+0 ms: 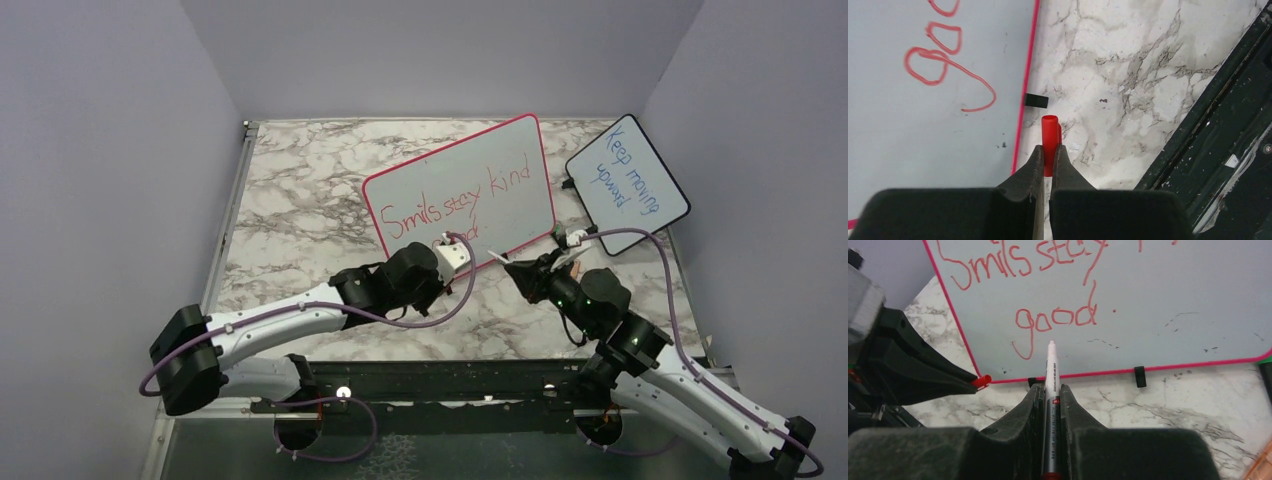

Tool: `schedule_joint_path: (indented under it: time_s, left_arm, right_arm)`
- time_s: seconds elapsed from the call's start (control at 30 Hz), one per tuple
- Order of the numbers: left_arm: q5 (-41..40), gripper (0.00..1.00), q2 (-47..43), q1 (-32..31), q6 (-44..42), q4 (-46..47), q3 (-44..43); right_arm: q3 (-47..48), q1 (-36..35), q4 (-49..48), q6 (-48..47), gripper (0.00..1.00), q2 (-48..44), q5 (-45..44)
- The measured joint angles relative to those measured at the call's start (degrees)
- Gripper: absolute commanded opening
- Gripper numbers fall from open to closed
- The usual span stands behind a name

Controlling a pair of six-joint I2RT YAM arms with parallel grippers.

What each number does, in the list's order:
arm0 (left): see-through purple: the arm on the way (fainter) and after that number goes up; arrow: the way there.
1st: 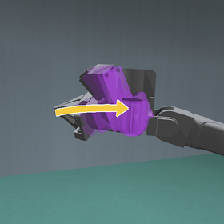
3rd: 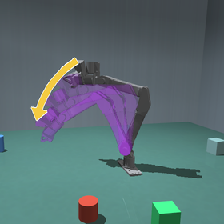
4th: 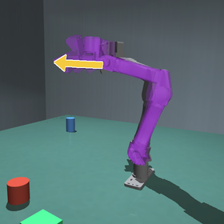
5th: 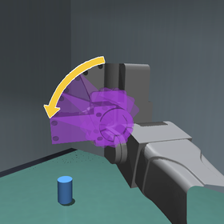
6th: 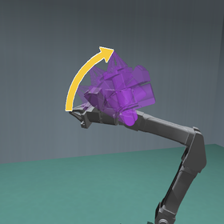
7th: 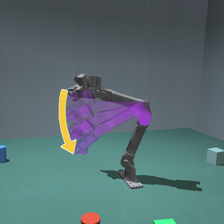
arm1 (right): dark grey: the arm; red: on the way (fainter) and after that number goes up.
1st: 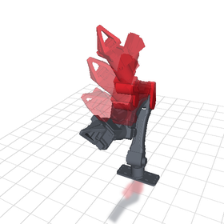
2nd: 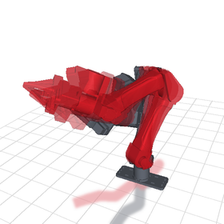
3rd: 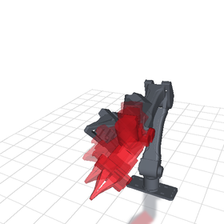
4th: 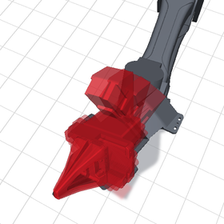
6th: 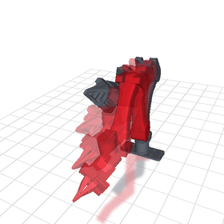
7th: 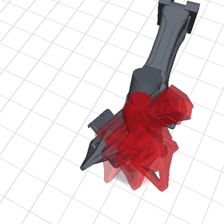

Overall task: Write a sentence on the whiteboard
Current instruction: Close the whiteboard marker at the center of the board.

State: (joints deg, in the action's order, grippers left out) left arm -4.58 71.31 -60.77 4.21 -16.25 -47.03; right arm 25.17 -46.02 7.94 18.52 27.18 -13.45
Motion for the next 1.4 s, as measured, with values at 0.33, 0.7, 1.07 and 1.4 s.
schedule_joint_path:
  time_s: [0.33, 0.7, 1.07, 1.4]
  left_arm:
    - [-2.27, 0.00, -10.80, -0.07, -15.32, -3.61, -0.24]
    - [-2.19, 0.00, -13.00, -0.07, -31.28, -3.54, -0.20]
    - [1.64, 0.00, -16.02, -0.07, -40.59, -1.49, 2.40]
    - [5.86, 0.00, -17.20, -0.07, -43.15, -0.52, 2.82]
  right_arm:
    - [3.37, 0.00, -2.05, 0.59, 0.01, 5.55, 12.87]
    - [6.86, 0.00, -3.17, 0.50, 0.01, 9.73, 23.67]
    - [7.80, 0.02, -4.46, 0.57, 0.01, 11.85, 28.02]
    - [7.80, 0.02, -5.35, 1.01, 0.01, 12.28, 28.68]
